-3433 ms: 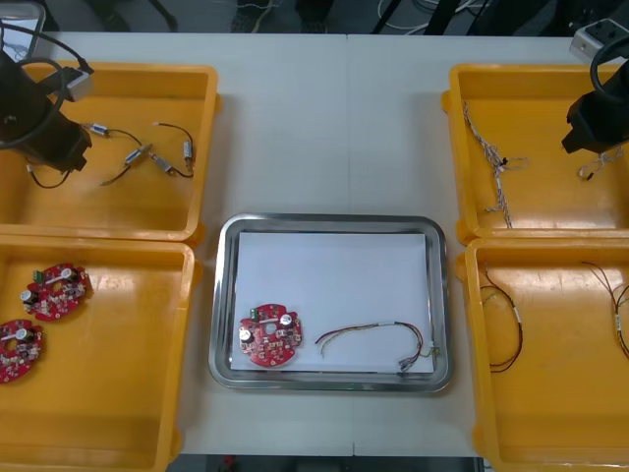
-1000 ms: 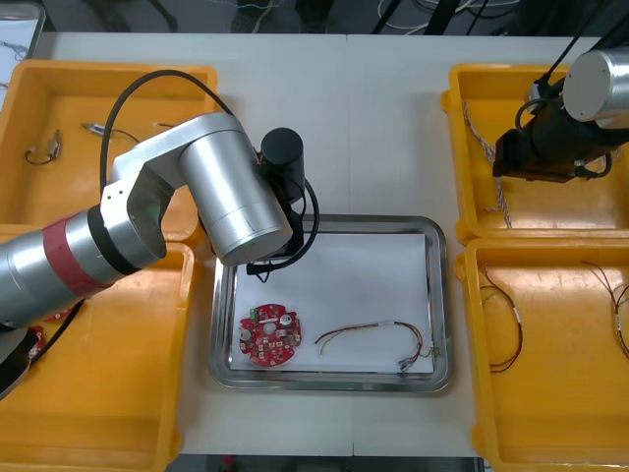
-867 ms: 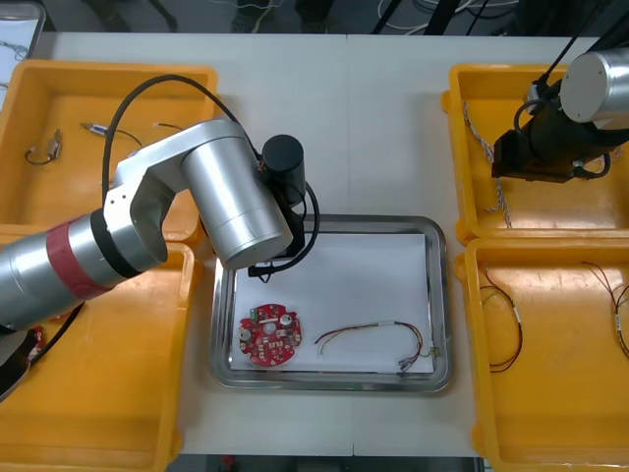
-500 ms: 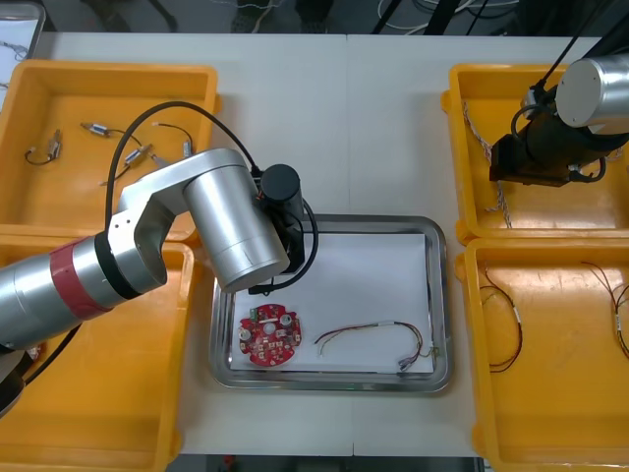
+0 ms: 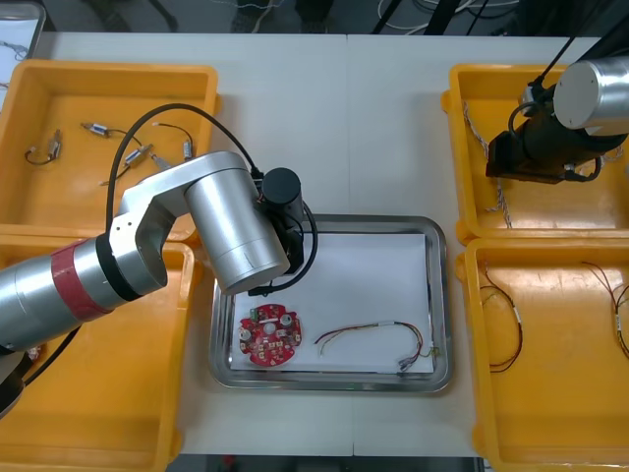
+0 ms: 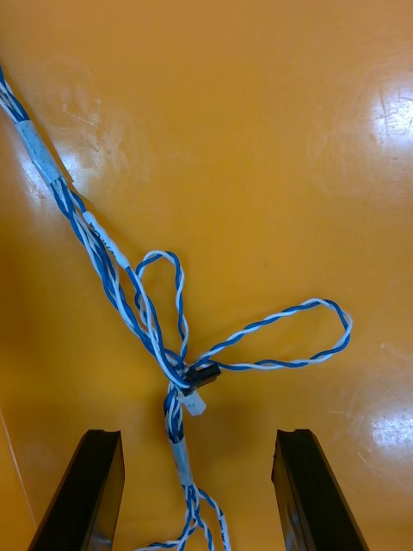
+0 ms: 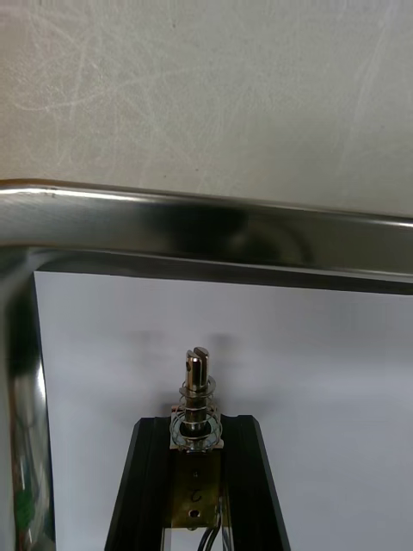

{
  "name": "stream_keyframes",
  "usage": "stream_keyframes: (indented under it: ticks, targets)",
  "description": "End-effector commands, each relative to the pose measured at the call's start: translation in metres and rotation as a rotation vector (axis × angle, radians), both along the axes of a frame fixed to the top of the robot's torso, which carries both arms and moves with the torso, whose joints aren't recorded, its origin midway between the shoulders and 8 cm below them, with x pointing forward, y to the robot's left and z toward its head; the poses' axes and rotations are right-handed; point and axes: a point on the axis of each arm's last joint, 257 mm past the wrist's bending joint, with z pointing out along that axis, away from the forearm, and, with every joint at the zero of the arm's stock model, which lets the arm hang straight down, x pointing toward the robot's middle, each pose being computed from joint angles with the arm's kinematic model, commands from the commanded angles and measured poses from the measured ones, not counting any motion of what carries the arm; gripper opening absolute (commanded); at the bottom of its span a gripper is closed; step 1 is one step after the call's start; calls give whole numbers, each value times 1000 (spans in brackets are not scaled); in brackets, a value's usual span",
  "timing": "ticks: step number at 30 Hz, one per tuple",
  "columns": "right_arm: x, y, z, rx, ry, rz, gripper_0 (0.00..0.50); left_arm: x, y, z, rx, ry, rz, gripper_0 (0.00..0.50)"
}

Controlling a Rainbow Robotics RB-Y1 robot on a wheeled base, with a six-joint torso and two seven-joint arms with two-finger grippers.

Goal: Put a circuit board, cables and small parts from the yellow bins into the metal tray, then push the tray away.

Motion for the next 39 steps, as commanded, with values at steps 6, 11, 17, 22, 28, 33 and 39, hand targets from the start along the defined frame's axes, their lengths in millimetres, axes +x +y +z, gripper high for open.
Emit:
stream_keyframes:
  ticks: [6, 11, 17, 22, 28, 33, 39]
  targets:
    - [-2, 8, -10, -21, 0, 60, 500, 7, 5, -1, -27, -40, 51, 500]
    - [-2, 5, -16, -19, -10, 57, 500, 9, 7, 0, -26, -45, 56, 500]
    - [-4, 3, -22, -19, -5, 54, 500, 12, 9, 12, -46, -53, 63, 500]
    - [-6, 1, -27, -15, -5, 52, 500, 11, 22, 39, -56, -35, 66, 500]
    - [-7, 2, -32, -20, -3, 58, 500, 4, 41, 74, -64, -6, 55, 500]
    - [-6, 3, -34, -19, -7, 60, 500, 1, 62, 104, -70, 0, 58, 500]
    - [-7, 3, -34, -14, -5, 56, 177, 1, 93, 136, -65, 19, 27, 500]
